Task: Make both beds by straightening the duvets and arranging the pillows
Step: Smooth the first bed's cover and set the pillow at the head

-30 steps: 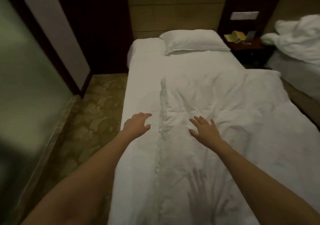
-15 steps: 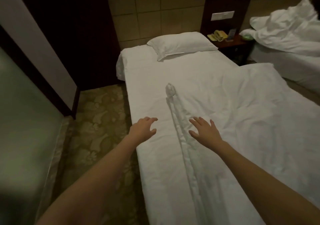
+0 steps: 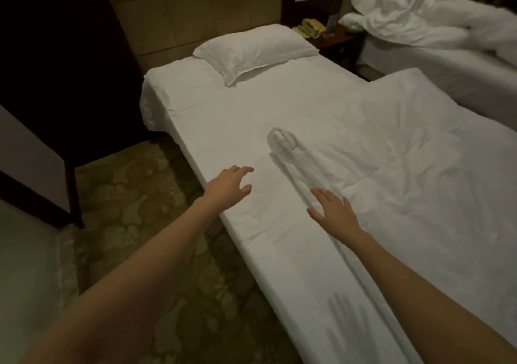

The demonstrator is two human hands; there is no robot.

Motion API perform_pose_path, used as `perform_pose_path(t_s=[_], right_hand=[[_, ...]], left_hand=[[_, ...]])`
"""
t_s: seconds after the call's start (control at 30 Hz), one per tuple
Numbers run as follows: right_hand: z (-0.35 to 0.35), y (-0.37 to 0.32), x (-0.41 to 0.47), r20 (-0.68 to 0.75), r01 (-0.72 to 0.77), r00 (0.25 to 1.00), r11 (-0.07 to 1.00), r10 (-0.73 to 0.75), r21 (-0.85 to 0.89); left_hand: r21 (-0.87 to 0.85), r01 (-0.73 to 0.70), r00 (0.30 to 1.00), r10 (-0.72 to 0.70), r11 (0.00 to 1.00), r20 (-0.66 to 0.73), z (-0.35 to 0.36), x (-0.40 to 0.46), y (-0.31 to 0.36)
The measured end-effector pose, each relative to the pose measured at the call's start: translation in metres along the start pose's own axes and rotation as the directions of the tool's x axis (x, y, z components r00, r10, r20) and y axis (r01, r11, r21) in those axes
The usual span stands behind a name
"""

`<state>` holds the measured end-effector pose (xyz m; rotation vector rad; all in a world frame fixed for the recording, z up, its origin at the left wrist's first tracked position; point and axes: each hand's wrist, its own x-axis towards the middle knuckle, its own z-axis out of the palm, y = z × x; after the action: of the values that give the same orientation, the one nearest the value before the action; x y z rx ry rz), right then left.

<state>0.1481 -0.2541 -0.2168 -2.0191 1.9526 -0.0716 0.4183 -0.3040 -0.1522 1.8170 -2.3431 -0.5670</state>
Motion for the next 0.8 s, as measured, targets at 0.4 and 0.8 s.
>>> perform_pose_path(t_s=[0.4, 0.8], right_hand=[[0.046, -0.010, 0.180, -0.059, -0.176, 0.978, 0.939, 0.202, 0.295], [0.093, -0.047, 0.299, -0.034, -0.288, 0.808, 0.443, 0.589, 0.849]], left_hand=[[-0.020, -0.167, 0.971, 0.168, 0.986, 0.170, 0.035, 0.229, -0.038], [-0.553, -0.055, 0.910, 0.269, 0.832, 0.315, 0.103, 0.379, -0.073]])
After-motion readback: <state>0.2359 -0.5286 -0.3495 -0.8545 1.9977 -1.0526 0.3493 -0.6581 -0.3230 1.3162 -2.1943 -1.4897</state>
